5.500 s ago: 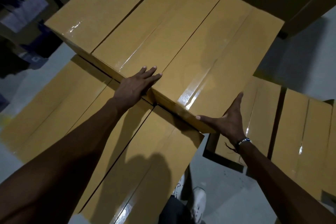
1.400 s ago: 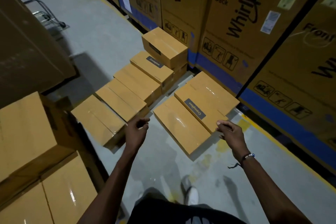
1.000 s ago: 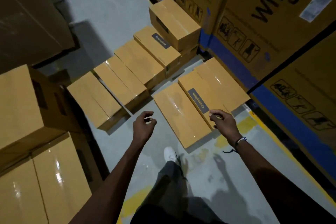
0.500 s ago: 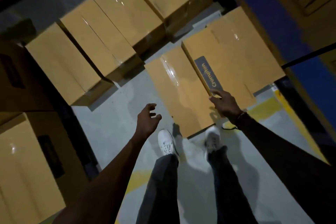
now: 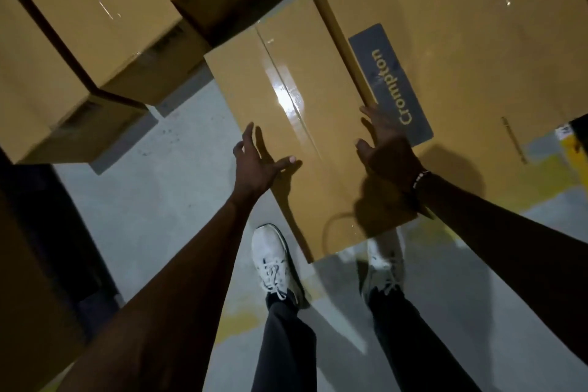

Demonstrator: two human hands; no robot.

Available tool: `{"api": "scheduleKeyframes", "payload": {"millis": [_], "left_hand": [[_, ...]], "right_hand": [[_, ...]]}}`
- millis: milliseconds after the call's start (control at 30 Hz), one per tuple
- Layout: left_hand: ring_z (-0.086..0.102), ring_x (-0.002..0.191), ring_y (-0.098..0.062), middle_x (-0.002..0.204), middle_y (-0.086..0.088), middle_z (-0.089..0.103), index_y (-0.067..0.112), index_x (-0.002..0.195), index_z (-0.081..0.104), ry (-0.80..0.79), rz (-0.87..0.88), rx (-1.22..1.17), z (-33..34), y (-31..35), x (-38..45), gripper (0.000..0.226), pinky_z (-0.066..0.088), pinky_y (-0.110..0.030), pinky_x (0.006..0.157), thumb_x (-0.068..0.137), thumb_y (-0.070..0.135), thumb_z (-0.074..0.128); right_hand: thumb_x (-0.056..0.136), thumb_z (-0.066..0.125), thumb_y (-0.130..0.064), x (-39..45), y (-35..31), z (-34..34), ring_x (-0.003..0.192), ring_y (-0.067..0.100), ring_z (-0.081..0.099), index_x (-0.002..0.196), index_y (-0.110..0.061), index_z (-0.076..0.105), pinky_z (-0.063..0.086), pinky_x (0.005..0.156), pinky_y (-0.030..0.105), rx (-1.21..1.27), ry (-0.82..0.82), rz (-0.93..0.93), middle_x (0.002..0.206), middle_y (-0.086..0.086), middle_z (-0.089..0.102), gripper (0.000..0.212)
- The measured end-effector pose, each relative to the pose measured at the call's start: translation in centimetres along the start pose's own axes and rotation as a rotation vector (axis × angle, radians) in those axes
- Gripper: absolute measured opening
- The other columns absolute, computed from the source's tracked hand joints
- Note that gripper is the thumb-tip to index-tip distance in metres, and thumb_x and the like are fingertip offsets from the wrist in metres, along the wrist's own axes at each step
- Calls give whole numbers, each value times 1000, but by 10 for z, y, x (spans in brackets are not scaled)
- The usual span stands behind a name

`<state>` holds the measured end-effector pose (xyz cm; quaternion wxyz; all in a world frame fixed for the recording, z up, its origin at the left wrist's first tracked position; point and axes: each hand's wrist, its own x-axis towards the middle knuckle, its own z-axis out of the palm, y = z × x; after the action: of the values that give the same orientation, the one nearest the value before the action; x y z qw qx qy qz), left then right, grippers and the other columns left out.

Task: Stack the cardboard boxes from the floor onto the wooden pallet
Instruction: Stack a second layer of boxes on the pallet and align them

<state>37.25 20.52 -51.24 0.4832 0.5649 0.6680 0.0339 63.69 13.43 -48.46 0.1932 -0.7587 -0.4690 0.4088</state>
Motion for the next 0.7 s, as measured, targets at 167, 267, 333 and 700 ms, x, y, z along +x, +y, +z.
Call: {"api": "scheduleKeyframes", "payload": {"millis": [167, 267, 333, 700], "left_hand": [[29, 149, -42, 169, -13, 23, 11, 165, 9, -3, 78, 71, 18, -13, 21, 138, 38, -59, 117, 66, 50, 96], [40, 145, -39, 167, -11, 31, 15, 163, 10, 31, 103, 69, 22, -24, 24, 139, 44, -58, 113, 62, 63, 92], [41, 145, -36, 166, -9, 32, 16, 163, 11, 49, 121, 60, 22, -25, 23, 139, 44, -56, 113, 60, 69, 88], [27, 153, -32, 170, -8, 21, 14, 165, 8, 41, 131, 35, 15, -38, 22, 134, 34, -44, 120, 68, 46, 96]], "right_hand": [[88, 69, -8, 8, 13, 20, 151, 28, 30, 155, -7, 38, 15, 120, 15, -134, 62, -108, 166, 16, 27, 74], [89, 69, -8, 14, 17, 25, 153, 28, 26, 156, -8, 37, 1, 114, 3, -167, 89, -137, 167, 16, 24, 75], [91, 67, -11, 17, 16, 26, 154, 28, 26, 158, -10, 34, 11, 120, 14, -183, 97, -138, 169, 13, 22, 75], [89, 74, -18, 25, 18, 30, 152, 27, 27, 161, -3, 18, 3, 114, 4, -128, 75, -53, 166, 16, 27, 92]]}}
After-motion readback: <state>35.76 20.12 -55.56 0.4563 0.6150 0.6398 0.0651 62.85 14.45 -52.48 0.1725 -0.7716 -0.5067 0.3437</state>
